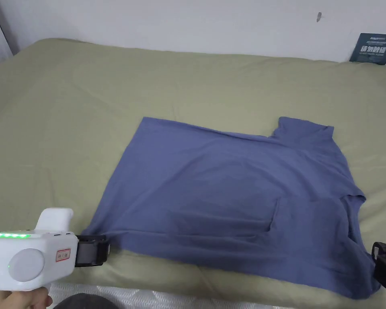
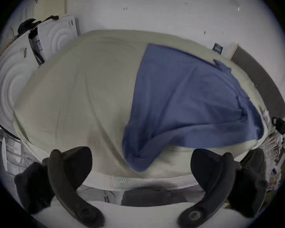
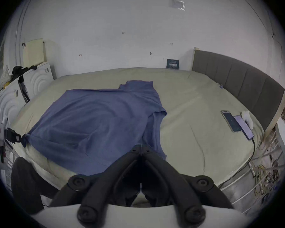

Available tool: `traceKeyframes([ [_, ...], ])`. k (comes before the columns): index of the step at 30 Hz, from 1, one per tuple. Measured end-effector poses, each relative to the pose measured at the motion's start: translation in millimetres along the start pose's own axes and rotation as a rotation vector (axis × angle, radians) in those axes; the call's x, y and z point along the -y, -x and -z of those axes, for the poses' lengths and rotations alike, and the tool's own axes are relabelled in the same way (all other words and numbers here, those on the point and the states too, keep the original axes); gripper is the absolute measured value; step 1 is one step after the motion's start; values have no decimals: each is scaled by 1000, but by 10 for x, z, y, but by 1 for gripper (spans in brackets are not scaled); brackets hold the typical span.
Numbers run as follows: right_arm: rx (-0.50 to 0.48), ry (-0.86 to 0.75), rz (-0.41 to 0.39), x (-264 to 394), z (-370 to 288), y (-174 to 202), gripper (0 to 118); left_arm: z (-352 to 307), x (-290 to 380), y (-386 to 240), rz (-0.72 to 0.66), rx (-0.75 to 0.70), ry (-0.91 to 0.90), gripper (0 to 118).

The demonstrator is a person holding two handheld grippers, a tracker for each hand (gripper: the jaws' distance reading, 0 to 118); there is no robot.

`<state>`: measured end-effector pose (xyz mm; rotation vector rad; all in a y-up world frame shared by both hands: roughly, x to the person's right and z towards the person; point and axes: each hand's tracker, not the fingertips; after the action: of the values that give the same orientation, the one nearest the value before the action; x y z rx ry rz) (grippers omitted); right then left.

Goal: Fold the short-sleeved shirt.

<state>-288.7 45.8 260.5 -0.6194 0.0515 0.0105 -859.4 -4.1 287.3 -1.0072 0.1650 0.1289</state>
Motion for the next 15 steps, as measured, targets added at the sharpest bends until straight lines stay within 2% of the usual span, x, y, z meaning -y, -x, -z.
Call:
traceKeyframes([
  [2, -6, 27, 1, 27, 50, -63, 1, 82, 7, -31, 1, -27, 3, 114],
  [3, -1, 40, -4, 40, 82, -70, 1, 110, -30, -19, 13, -29, 15, 107],
  [4, 0, 66, -12, 50, 111, -101, 1, 120, -63, -7, 9, -28, 13, 93],
  [6, 4, 107, -5, 75, 162, -174, 1, 77, -113, -7, -2, -19, 23, 26],
  [7, 7, 105, -5, 88, 187, -198, 1, 89, -127, 4, -23, 25, 28, 2],
  [10, -10, 156, 0, 96, 231, -292, 3, 1, -145, -125, 10, 2, 37, 2],
  [11, -46, 195, 6, 98, 249, -310, 21, -6, -144, -135, 17, -9, 19, 2],
  [13, -106, 259, 23, 108, 298, -342, 94, -3, -157, -120, 7, -5, 22, 2],
  [14, -123, 299, 32, 125, 337, -352, 117, -43, -142, -178, 3, -4, 23, 2],
  [15, -149, 314, 37, 150, 380, -346, 117, -47, -142, -180, 2, -4, 24, 2],
])
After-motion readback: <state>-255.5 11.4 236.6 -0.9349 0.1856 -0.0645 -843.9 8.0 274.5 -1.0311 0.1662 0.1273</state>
